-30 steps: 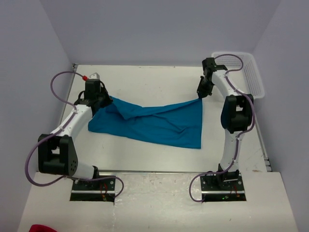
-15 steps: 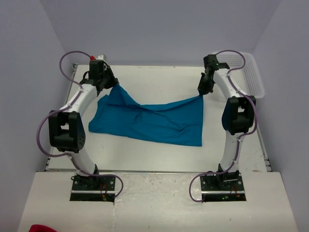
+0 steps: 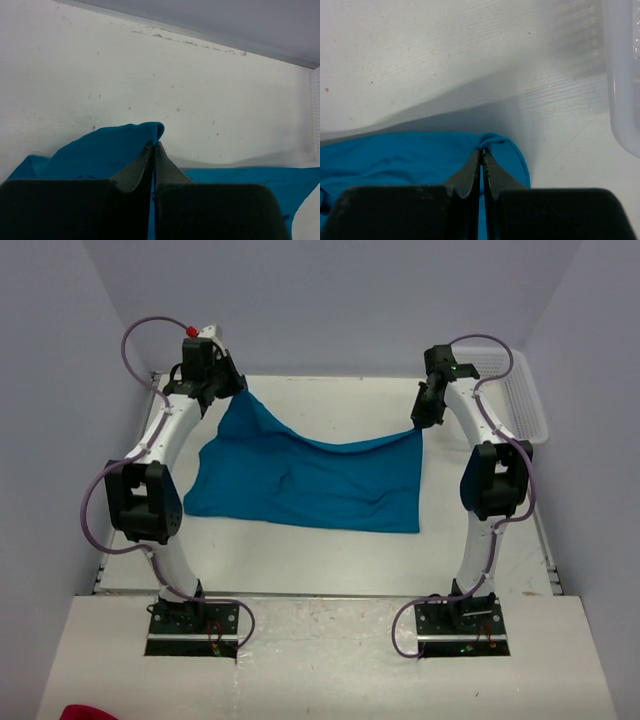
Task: Fold and stack the t-shirts
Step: Grap the side of the flattened tshirt furthest away from the robot with both arms, then fold the other side of the tshirt into a rectangle
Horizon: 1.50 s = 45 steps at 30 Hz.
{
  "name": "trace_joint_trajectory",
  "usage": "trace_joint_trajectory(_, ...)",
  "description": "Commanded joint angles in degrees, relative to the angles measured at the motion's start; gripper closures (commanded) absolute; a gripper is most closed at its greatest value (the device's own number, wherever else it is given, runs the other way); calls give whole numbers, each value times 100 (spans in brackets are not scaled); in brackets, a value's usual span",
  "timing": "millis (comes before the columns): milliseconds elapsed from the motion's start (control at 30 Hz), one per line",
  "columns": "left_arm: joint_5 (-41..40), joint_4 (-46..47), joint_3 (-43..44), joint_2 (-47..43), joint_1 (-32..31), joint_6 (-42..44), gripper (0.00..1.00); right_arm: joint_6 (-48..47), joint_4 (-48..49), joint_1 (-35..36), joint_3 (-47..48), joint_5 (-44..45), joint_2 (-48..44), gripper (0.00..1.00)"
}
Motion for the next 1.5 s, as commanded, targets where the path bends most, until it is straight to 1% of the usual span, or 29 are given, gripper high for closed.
trace_joint_trajectory(0, 72, -160, 370, 127, -8, 204, 100, -69, -50, -33, 265, 179, -344, 100)
trace_joint_trajectory(267, -324, -503, 800, 338, 9, 450, 100, 2, -86, -85, 203, 539, -449, 100)
trace_joint_trajectory(533, -359, -802, 1345, 690, 53, 538, 100, -25, -129, -235, 282, 486, -379, 100)
trace_joint_trajectory(800, -254, -881, 1495, 726, 53, 547, 100, -42, -129, -297, 335, 285, -361, 100)
trace_joint_trajectory(967, -192, -890, 1170, 392, 45, 346, 100, -7, -77, -279, 186, 13, -545, 100)
trace_joint_trajectory(1100, -253, -785, 469, -117, 44, 161, 100, 45, 160, -226, -454, -85, -888, 100)
trace_joint_trajectory(1267, -376, -767, -165, -627, 36, 152, 100, 107, 362, -138, -1193, -94, -1336, 100)
trace_joint_trajectory(1400, -412, -706, -893, -1233, 36, 99, 100, 151, 625, -86, -2080, -129, -1862, 100)
trace_joint_trajectory(1467, -447, -723, -1114, -1418, 36, 99, 100, 151, 705, -59, -2492, -138, -2022, 100)
